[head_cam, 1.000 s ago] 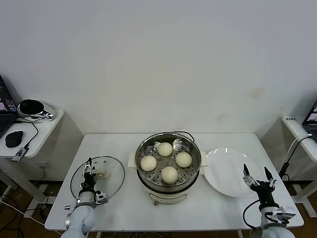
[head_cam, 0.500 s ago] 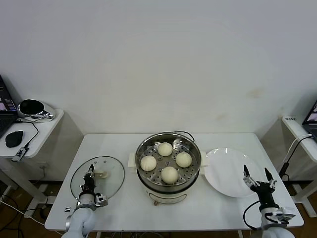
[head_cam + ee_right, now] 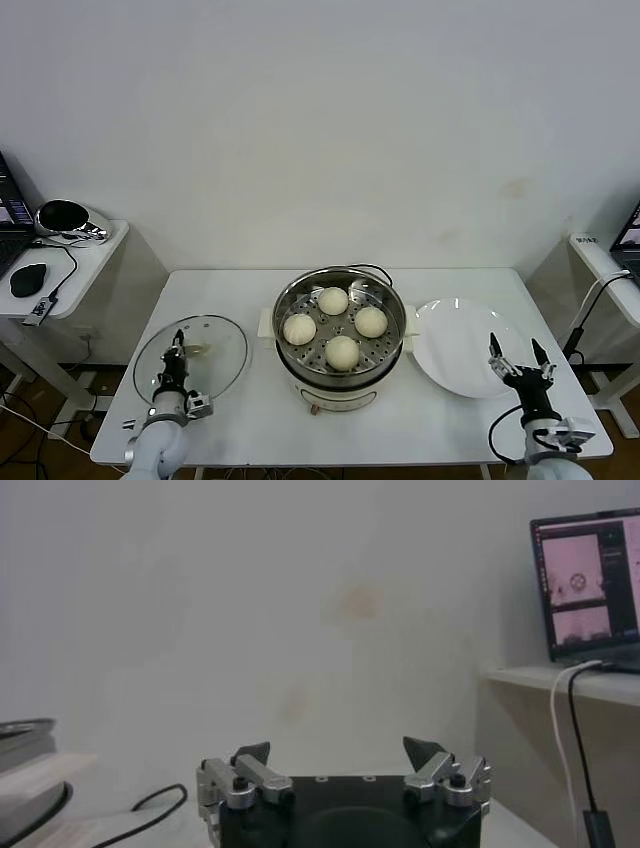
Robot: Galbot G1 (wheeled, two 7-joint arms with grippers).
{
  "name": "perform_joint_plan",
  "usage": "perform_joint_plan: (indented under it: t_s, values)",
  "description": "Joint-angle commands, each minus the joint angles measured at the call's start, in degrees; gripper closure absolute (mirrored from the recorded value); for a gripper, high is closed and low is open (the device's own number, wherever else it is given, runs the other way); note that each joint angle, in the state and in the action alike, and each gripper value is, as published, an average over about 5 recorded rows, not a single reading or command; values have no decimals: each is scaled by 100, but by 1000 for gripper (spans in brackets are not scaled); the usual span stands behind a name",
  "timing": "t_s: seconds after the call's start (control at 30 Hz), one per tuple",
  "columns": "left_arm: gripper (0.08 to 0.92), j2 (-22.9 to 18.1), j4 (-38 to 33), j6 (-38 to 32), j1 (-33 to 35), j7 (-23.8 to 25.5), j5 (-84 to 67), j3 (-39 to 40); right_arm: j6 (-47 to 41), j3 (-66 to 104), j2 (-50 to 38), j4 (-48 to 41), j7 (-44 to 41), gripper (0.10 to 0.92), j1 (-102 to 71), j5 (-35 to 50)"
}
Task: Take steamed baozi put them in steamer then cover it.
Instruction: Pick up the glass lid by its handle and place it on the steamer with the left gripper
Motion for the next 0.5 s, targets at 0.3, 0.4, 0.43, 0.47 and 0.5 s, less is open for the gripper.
perform_joint_plan:
  t_s: [0.3, 0.4, 0.43, 0.47, 0.5]
  values:
    - [857, 649, -2840, 1708, 986, 678, -750, -325, -369, -45, 137, 175, 83, 203, -101, -9]
    - [857, 736, -3299, 2363, 975, 963, -402, -132, -373, -57, 138, 180, 91, 203, -82, -39]
    - [857, 721, -3461, 2565, 935, 1115, -237, -26, -396, -51, 143, 182, 113, 203, -78, -88]
    - [857, 682, -3608, 2728, 884, 1268, -59, 85, -434, -41, 149, 185, 142, 203, -76, -156]
    - [857, 609, -3732, 2838, 825, 1422, 119, 208, -476, -28, 157, 187, 171, 203, -78, -234]
